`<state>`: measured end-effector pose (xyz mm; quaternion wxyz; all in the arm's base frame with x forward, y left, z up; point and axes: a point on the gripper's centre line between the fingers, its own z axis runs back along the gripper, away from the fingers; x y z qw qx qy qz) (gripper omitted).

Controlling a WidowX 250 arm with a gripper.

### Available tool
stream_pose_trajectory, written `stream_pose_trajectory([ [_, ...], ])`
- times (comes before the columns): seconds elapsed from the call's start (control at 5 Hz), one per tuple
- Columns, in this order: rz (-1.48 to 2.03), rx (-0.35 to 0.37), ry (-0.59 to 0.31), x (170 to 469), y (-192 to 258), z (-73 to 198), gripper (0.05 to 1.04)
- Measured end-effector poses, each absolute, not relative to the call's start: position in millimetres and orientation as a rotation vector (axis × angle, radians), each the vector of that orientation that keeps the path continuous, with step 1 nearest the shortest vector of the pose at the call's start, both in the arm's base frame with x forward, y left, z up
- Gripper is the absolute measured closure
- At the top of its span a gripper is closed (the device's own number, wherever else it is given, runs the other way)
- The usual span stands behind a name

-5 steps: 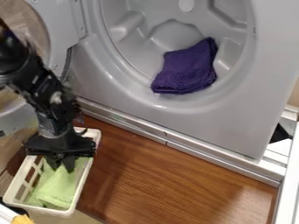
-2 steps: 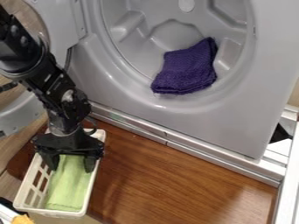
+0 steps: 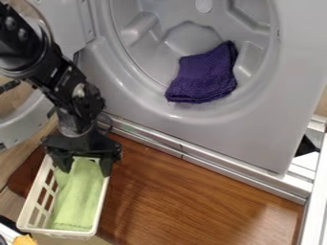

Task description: Put the green towel in the basket

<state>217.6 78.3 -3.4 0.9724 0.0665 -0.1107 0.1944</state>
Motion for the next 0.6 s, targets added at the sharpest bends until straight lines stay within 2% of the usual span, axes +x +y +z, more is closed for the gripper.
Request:
stream_pose_trajectory([
  [0.4, 0.301, 0.075, -0.283, 225, 58, 29, 0.083],
  [0.6, 0.242, 0.047, -0.277, 221, 55, 36, 0.083],
])
